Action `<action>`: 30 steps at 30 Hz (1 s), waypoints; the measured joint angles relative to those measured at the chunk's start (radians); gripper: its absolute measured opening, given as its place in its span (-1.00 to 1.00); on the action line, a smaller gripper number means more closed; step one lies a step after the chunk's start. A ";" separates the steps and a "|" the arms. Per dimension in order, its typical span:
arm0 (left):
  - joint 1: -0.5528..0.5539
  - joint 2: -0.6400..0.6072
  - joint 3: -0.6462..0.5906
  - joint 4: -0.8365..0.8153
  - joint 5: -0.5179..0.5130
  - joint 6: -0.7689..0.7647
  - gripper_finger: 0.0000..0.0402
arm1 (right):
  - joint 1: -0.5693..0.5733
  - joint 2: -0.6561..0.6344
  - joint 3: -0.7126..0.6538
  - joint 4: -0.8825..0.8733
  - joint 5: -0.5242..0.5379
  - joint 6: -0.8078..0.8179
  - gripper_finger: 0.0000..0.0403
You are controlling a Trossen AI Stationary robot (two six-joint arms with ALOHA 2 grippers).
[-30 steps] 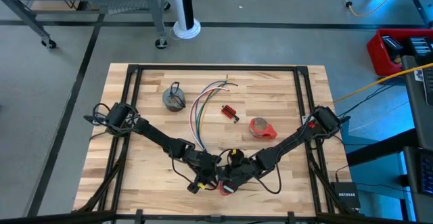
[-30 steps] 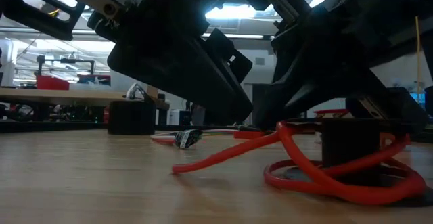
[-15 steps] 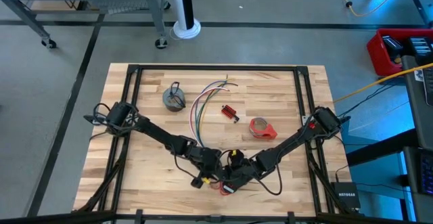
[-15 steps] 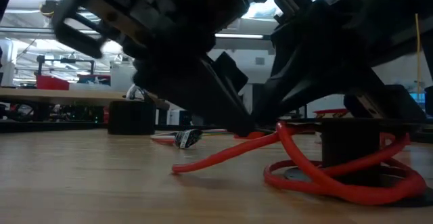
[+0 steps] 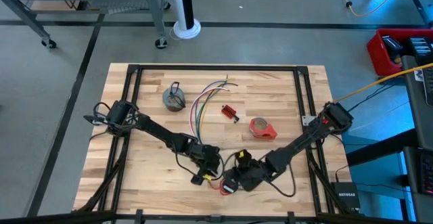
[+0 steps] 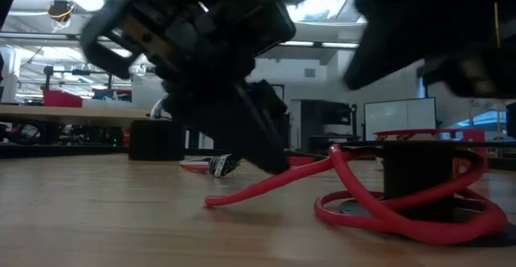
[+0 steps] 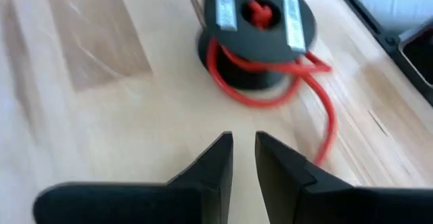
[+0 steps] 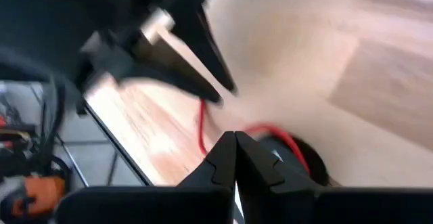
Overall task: Coil cords
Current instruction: Return to Home Position
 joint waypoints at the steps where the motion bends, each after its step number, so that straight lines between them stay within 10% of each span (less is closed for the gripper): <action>1: -0.002 -0.006 0.000 -0.016 0.001 0.000 -0.72 | 0.013 -0.008 0.000 -0.015 0.002 -0.001 -0.95; 9: -0.008 -0.172 -0.002 -0.215 -0.018 0.032 -0.72 | 0.120 -0.072 0.000 -0.148 0.053 -0.019 -0.95; 23: -0.014 -0.795 -0.003 -0.661 -0.295 0.069 -0.72 | 0.312 -0.422 0.000 -0.384 0.482 -0.294 -0.95; 30: -0.051 -1.106 -0.003 -0.844 -0.335 0.034 -0.72 | 0.369 -0.575 0.000 -0.462 0.424 -0.439 -0.95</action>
